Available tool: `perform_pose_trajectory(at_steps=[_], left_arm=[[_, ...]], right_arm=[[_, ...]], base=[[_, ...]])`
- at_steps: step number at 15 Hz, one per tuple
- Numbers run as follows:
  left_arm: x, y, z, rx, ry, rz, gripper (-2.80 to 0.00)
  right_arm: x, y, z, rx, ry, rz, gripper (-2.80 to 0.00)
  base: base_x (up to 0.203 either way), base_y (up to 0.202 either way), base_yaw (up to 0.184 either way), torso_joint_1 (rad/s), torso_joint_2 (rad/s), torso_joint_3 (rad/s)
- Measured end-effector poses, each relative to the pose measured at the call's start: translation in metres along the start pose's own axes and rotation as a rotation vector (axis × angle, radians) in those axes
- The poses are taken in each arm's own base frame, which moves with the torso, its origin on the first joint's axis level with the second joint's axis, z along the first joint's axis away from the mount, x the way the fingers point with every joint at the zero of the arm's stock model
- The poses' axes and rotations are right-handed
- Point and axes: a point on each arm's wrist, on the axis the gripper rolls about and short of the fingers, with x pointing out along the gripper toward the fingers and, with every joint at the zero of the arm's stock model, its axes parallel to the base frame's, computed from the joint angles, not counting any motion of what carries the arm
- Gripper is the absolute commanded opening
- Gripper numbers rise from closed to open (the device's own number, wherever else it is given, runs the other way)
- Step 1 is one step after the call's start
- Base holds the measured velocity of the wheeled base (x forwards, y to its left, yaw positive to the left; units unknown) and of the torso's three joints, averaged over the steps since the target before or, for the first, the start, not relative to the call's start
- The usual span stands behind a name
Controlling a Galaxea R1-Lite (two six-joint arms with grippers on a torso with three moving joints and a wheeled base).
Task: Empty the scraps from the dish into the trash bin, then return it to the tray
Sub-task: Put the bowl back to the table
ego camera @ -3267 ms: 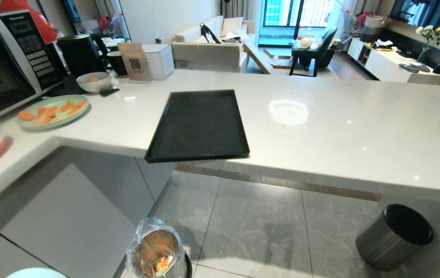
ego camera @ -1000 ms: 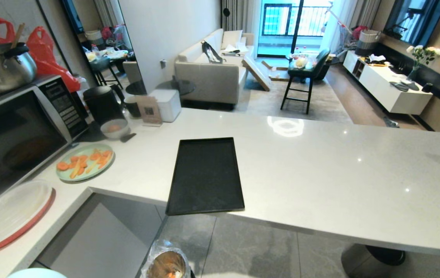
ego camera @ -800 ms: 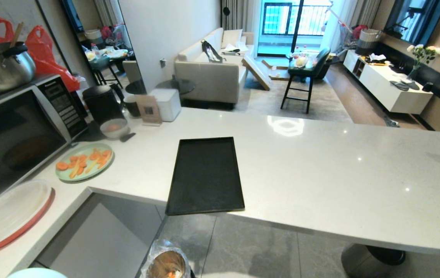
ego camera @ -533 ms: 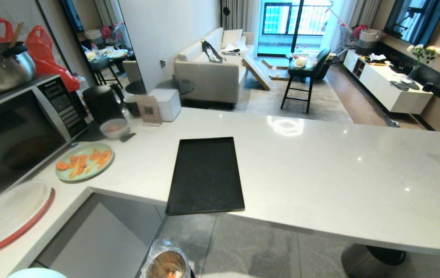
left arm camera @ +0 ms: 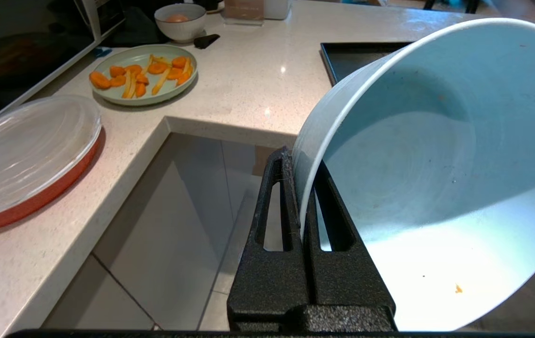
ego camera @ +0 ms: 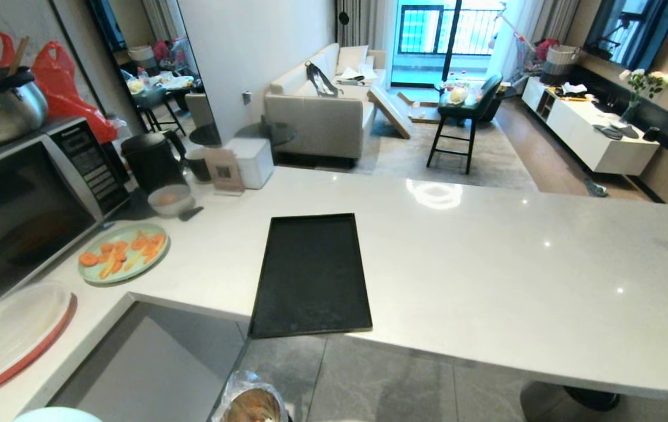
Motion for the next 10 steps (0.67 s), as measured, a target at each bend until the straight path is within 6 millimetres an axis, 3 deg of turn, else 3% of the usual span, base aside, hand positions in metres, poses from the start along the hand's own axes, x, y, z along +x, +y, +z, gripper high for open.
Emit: perform_pose_trajectory(at_steps=[6, 10], left_arm=[[0.0000, 0.0000, 0.0000, 0.000, 0.000, -0.001, -2.80], [0.0000, 0.0000, 0.0001, 0.000, -0.001, 0.000, -2.80]], right_arm=[[0.0000, 0.0000, 0.0000, 0.000, 0.000, 0.000, -2.80], [0.0000, 0.0000, 0.0000, 0.000, 0.000, 0.000, -2.80]], base=[[0.186, 0.000, 0.000, 0.005, 0.00, 0.001], [0.014, 0.000, 0.000, 0.002, 0.00, 0.000]])
